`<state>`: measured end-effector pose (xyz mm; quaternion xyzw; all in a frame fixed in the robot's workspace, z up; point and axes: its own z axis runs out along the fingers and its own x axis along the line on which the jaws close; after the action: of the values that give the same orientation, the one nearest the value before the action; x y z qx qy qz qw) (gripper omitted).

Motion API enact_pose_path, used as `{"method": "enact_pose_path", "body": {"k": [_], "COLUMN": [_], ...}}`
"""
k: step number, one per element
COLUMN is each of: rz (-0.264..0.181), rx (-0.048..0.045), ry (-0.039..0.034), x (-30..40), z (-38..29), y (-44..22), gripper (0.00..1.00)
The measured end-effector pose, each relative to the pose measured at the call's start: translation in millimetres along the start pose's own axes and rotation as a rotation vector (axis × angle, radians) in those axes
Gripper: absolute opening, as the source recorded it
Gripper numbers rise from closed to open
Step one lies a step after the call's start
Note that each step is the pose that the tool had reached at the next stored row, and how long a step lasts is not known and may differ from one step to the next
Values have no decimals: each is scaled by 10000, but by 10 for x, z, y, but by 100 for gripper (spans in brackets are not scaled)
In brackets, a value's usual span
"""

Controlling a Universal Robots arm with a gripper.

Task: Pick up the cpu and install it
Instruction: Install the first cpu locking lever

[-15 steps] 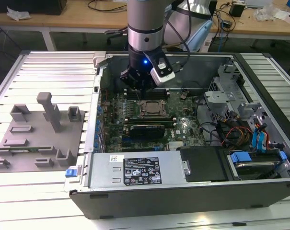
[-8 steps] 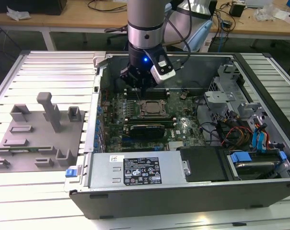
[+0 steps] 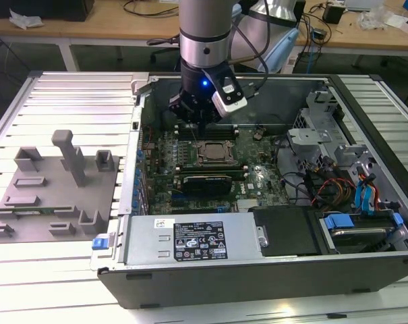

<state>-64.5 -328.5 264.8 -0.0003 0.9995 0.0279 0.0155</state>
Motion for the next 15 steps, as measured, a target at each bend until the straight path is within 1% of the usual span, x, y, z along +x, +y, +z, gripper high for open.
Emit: {"method": "enact_pose_path", "body": {"k": [10, 14, 15], "rz": [-1, -1, 0], "rx": [1, 1, 1], "ry": [1, 1, 1], "x": [2, 66, 114], "z": [-9, -11, -13], "y": [0, 0, 0], "gripper": [11, 11, 11]}}
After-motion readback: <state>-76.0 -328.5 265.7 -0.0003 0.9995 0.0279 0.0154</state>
